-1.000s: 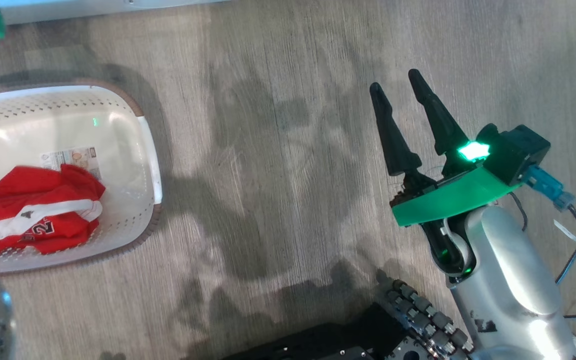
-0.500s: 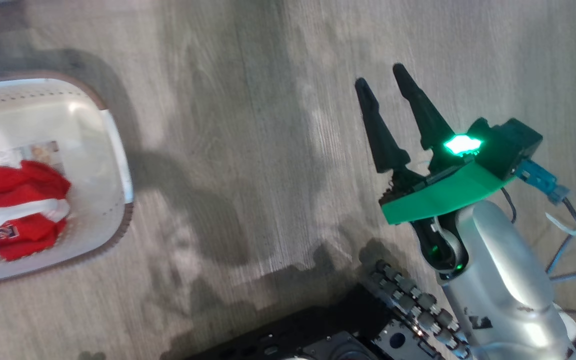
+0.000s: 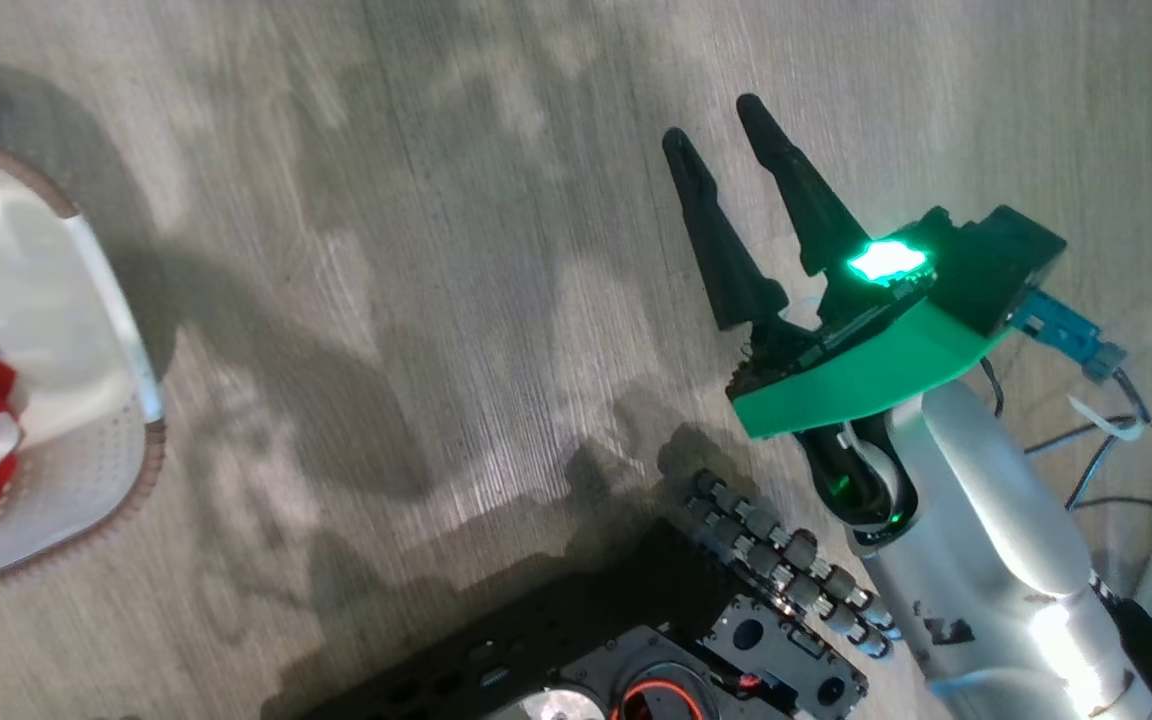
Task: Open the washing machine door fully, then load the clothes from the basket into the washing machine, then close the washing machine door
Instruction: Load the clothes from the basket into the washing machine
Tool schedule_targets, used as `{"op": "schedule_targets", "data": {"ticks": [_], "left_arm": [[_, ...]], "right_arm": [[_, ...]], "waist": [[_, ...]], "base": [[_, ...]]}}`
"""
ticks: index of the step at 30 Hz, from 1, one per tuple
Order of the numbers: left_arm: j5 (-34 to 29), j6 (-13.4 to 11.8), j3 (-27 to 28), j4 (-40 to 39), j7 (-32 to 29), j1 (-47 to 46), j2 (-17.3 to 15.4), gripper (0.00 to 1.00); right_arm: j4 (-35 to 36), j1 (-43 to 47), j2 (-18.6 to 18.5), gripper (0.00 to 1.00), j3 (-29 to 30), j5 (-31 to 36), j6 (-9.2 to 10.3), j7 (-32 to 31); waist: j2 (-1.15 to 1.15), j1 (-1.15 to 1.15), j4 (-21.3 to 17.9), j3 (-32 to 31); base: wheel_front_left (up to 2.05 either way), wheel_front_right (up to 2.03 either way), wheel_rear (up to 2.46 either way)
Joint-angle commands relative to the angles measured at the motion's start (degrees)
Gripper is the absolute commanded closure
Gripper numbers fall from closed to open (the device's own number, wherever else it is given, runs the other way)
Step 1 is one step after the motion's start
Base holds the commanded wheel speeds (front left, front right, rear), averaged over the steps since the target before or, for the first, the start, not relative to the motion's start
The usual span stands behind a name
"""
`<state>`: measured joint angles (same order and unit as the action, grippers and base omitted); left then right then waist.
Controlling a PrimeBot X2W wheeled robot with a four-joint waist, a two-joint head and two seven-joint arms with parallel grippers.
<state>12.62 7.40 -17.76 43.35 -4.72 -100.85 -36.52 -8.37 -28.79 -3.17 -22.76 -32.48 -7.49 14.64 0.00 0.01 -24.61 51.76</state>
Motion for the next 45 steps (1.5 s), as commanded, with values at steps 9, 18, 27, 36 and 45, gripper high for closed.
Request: {"op": "schedule_targets", "data": {"ticks": [9,18,27,36,45], "left_arm": [[-2.52,-1.02,-2.41,8.85,5.12,-6.52,-1.22,1.00],[-2.74,-1.35,-3.75,16.34,9.85,-9.43,0.28,0.00],[-2.54,-0.80,-5.41,20.93,12.79,-10.91,1.47,0.00],[-0.51,-0.27,-6.03,24.04,15.69,-8.12,2.97,0.00],[3.04,0.05,-7.70,24.67,18.66,1.12,5.42,0.00]], "right_arm": [[2.19,2.39,0.29,0.00,-1.32,-1.25,0.00,0.36],[1.89,2.58,0.29,0.00,-1.37,-1.37,0.00,0.36],[1.59,1.51,0.29,0.00,-1.37,-1.25,0.00,0.36],[0.80,0.81,0.29,0.00,-0.71,-0.11,0.00,0.36],[-0.67,1.82,0.29,0.00,1.93,2.29,0.00,0.36]], "waist": [[0.00,-0.01,-1.43,1.88],[0.00,-0.01,-1.37,1.77],[0.00,-0.01,-1.26,1.20],[0.00,-0.01,-0.08,-2.43],[0.00,-0.01,3.00,-9.89]], "base": [[0.00,0.00,0.00],[0.00,0.00,0.00],[0.00,0.00,0.00],[0.00,0.00,0.00],[0.00,0.00,0.00]]}}
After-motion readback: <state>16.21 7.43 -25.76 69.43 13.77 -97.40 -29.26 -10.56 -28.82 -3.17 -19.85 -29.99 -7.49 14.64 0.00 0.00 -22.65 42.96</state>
